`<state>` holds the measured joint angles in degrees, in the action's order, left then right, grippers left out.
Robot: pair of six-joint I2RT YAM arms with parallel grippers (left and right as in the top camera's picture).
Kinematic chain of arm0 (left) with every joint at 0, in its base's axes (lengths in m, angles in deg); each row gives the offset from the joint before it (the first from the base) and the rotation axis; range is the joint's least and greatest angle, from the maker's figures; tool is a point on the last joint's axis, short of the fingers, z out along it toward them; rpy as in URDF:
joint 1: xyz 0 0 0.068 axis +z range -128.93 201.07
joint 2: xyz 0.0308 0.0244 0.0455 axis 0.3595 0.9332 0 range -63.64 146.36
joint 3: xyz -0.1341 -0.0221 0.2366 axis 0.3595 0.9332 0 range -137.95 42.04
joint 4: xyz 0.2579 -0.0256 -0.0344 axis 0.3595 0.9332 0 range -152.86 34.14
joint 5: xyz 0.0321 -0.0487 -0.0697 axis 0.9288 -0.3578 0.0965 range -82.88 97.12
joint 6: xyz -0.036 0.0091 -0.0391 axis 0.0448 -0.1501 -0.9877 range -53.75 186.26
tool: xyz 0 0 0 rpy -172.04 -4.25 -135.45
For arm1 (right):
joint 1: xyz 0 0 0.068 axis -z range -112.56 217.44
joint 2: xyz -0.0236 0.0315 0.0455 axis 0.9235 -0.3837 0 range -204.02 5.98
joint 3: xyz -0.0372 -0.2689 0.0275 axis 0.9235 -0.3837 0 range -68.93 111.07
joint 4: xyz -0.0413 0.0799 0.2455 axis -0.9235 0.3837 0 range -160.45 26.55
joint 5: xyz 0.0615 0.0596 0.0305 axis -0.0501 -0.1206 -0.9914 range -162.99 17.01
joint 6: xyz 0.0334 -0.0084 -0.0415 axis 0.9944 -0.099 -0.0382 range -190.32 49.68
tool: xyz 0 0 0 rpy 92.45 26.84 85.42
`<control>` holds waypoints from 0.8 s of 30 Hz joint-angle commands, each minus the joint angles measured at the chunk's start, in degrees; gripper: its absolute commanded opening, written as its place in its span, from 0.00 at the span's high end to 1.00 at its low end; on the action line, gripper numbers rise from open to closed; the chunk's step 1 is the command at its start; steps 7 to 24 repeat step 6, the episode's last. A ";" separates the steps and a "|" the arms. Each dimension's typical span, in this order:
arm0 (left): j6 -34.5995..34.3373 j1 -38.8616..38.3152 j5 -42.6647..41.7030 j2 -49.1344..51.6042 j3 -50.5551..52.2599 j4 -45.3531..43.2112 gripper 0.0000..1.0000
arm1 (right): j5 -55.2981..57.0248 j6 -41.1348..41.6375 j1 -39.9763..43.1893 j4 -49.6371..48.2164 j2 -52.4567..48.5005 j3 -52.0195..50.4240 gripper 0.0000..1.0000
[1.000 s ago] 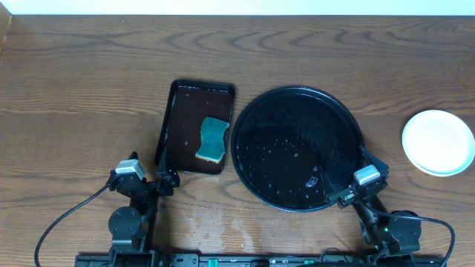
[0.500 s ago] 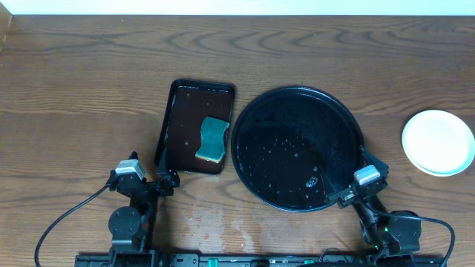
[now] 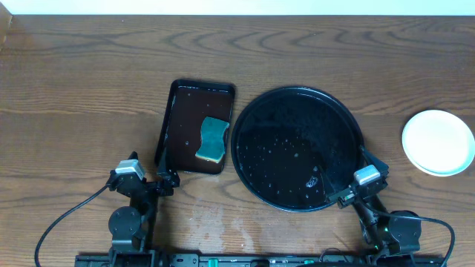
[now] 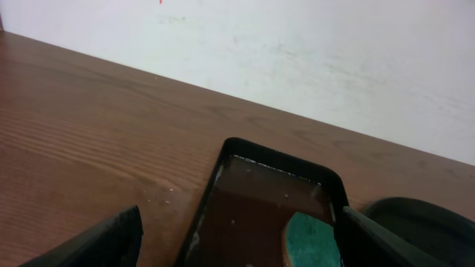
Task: Clean dirty plates on tray and stack at the side
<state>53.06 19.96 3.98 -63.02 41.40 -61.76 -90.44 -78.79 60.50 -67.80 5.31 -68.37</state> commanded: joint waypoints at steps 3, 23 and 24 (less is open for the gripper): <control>0.92 0.39 -0.72 -0.39 0.39 2.69 0.17 | 0.31 -0.83 0.09 -0.02 0.35 -0.24 0.01; 0.92 0.39 -0.72 -0.39 0.39 2.69 0.16 | 0.31 -0.83 0.09 -0.02 0.35 -0.24 0.01; 0.92 0.39 -0.72 -0.39 0.39 2.69 0.16 | 0.31 -0.83 0.09 -0.02 0.35 -0.24 0.01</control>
